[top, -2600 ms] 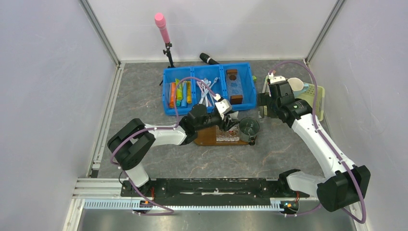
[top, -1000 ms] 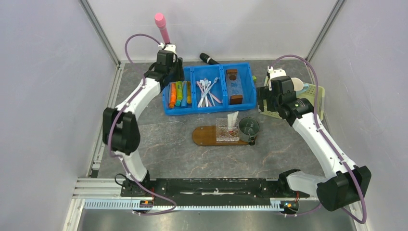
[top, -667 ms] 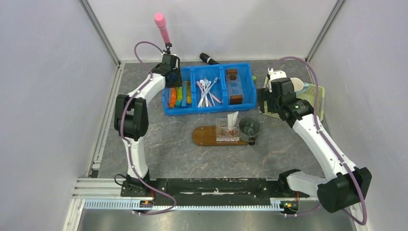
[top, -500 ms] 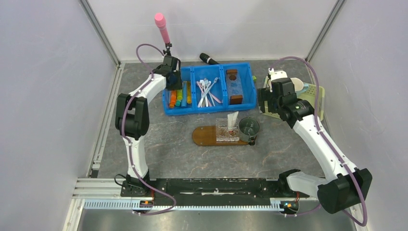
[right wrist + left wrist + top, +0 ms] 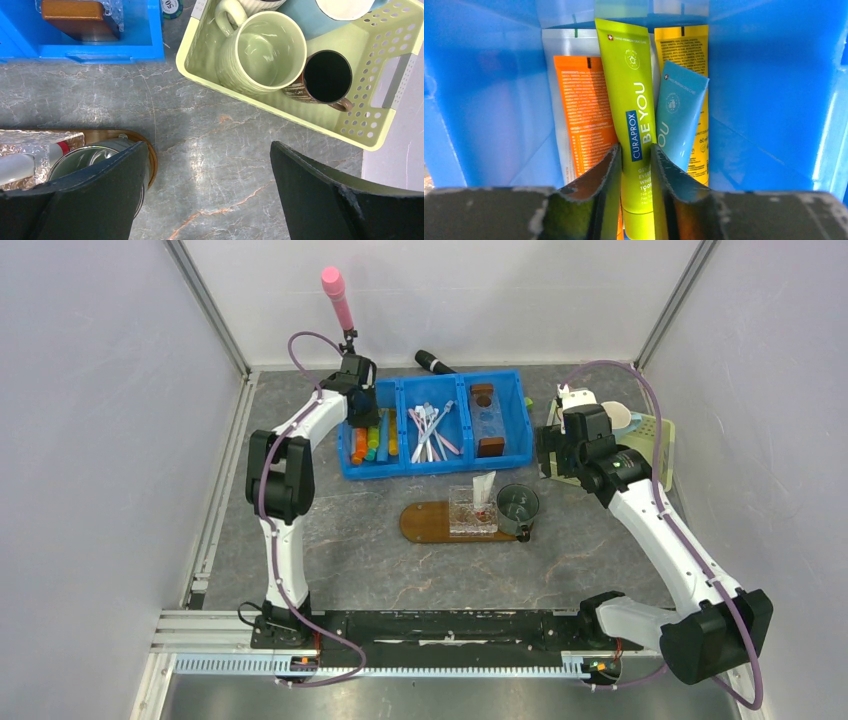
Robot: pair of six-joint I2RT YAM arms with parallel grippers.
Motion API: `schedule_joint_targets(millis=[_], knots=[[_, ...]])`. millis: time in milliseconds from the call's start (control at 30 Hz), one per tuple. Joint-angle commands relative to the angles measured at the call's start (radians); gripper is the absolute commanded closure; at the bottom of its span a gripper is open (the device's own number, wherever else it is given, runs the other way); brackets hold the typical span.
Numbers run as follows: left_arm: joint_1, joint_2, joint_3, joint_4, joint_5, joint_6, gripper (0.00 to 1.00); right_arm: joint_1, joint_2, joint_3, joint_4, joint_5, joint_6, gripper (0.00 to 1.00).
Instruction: Prepare toiletry sets of a toothbrush and toothpaste on the tray
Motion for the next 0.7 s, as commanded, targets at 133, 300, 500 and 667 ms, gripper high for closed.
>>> schedule_joint_targets(millis=[133, 300, 500, 667], knots=[[0.0, -0.044, -0.016, -0.055, 0.087, -0.035, 0.84, -0.004, -0.029, -0.007, 0.026, 0.011, 0.007, 0.02], [-0.002, -0.161, -0.079, -0.056, 0.092, -0.051, 0.83, -0.004, -0.041, -0.016, 0.025, 0.013, 0.005, 0.02], [-0.003, -0.283, -0.178, -0.044, 0.107, -0.06, 0.83, -0.004, -0.044, -0.019, 0.025, 0.005, 0.006, 0.02], [-0.002, -0.383, -0.301, 0.079, 0.125, -0.038, 0.83, -0.003, -0.035, -0.013, 0.032, -0.012, 0.007, 0.02]])
